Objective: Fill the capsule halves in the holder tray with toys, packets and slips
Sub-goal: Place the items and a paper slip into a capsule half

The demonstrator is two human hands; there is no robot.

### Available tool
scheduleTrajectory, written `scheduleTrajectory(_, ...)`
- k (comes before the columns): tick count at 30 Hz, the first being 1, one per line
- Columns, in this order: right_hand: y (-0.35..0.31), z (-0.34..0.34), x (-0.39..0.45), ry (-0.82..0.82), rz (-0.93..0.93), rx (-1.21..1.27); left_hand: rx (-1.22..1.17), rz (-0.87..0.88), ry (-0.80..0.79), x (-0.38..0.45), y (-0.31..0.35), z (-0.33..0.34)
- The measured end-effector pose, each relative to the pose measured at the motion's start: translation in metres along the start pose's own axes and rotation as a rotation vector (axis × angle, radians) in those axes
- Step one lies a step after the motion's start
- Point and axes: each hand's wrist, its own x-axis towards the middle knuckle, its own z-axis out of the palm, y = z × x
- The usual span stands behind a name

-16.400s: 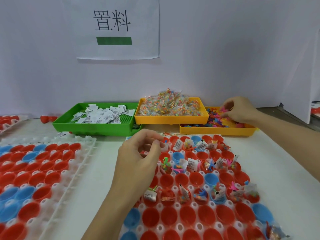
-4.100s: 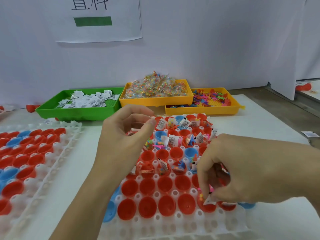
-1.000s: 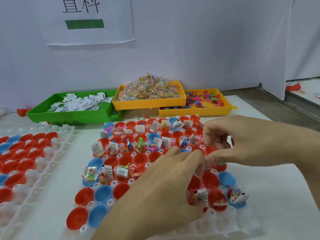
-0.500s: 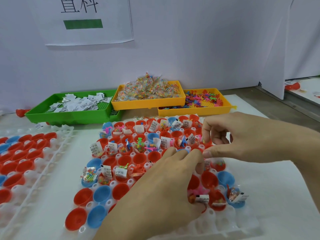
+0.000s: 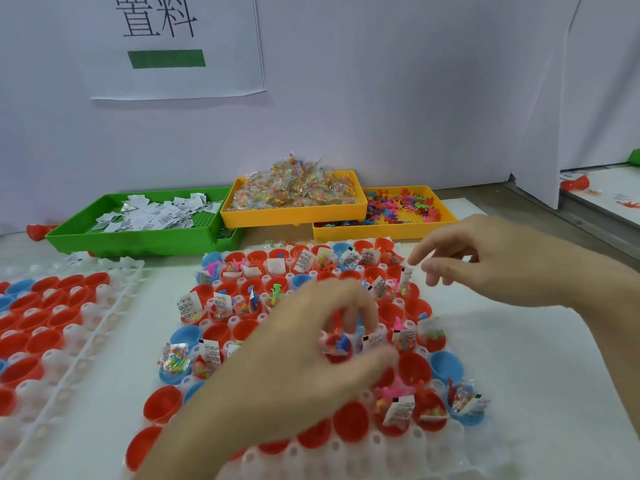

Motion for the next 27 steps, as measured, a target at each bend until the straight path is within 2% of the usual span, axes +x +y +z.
scheduleTrajectory(5, 0.041, 0.010, 0.022, 0.352, 0.175, 0.051, -0.380, -0.127, 0.464, 0.005, -0.035, -0.041)
scheduleTrajectory(8, 0.058, 0.018, 0.039, 0.571, 0.257, 0.105, -0.691, -0.294, 0.747, -0.005, -0.067, -0.070)
scheduleTrajectory(11, 0.070, 0.018, 0.065, 0.648, 0.330, 0.080, -0.875, -0.490, 0.936, -0.014, -0.089, -0.083)
scheduleTrajectory(15, 0.078, 0.007, 0.116, 0.547, 0.362, -0.036, -0.922, -0.579, 1.011, -0.016, -0.102, -0.082)
scheduleTrajectory(19, 0.085, 0.006, 0.152, 0.352, 0.424, -0.237, -0.890, -0.546, 0.997, -0.014, -0.101, -0.078)
scheduleTrajectory(22, 0.090, 0.013, 0.164, 0.265, 0.482, -0.355, -0.853, -0.524, 0.981, -0.013, -0.103, -0.076)
scheduleTrajectory(27, 0.094, 0.013, 0.178, 0.225, 0.455, -0.322, -0.818, -0.513, 0.964, -0.013, -0.107, -0.076)
